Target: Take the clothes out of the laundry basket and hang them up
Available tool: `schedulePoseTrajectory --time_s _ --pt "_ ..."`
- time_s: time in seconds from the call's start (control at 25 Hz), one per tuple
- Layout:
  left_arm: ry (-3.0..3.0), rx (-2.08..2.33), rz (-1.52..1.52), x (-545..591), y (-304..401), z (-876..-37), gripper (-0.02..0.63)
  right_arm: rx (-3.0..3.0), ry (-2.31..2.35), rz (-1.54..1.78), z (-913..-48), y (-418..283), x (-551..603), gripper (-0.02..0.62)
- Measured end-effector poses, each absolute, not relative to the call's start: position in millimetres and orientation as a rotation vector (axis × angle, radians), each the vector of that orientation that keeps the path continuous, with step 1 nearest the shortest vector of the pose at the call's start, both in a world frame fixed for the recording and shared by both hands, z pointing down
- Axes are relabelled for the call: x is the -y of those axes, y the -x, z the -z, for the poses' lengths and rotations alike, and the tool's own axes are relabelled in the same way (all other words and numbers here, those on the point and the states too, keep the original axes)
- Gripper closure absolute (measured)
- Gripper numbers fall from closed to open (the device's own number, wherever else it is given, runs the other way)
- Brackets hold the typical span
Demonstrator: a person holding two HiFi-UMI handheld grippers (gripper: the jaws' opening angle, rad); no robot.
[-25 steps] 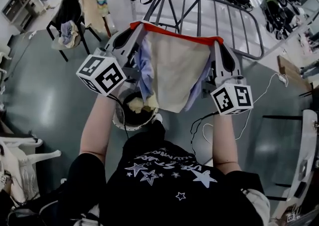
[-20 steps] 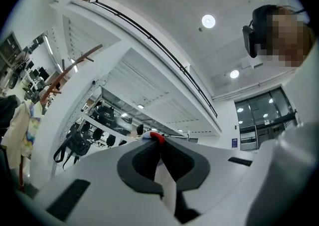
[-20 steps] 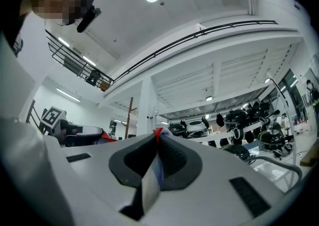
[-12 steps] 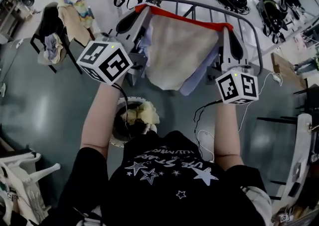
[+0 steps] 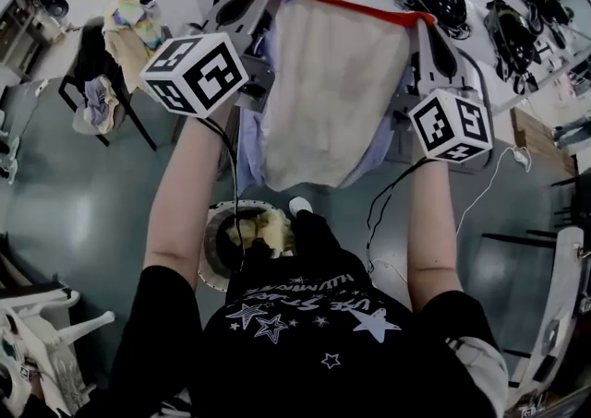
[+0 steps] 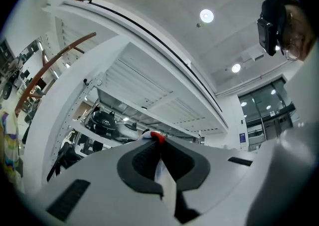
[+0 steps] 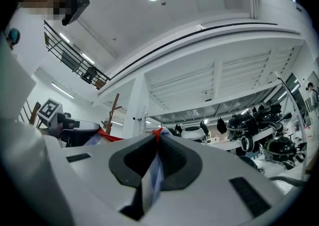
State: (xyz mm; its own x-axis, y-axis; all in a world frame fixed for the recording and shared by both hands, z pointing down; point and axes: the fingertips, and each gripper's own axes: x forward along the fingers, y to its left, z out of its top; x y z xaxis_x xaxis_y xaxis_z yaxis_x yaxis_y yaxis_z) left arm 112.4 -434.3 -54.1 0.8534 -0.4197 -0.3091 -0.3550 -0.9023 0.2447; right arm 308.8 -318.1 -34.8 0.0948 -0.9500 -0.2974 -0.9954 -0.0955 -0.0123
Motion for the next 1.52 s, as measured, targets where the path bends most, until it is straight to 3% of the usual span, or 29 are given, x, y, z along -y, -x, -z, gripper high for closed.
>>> schedulePoseTrajectory --time_s 0.76,1.52 --pt "-2.818 0.782 0.33 643 -264 14 0.584 -2.052 2.106 -0.071 -8 -470 545 0.572" --pt "-2.575 0.843 -0.194 747 -298 -167 0.583 -2.249 2.187 0.493 -180 -494 657 0.568"
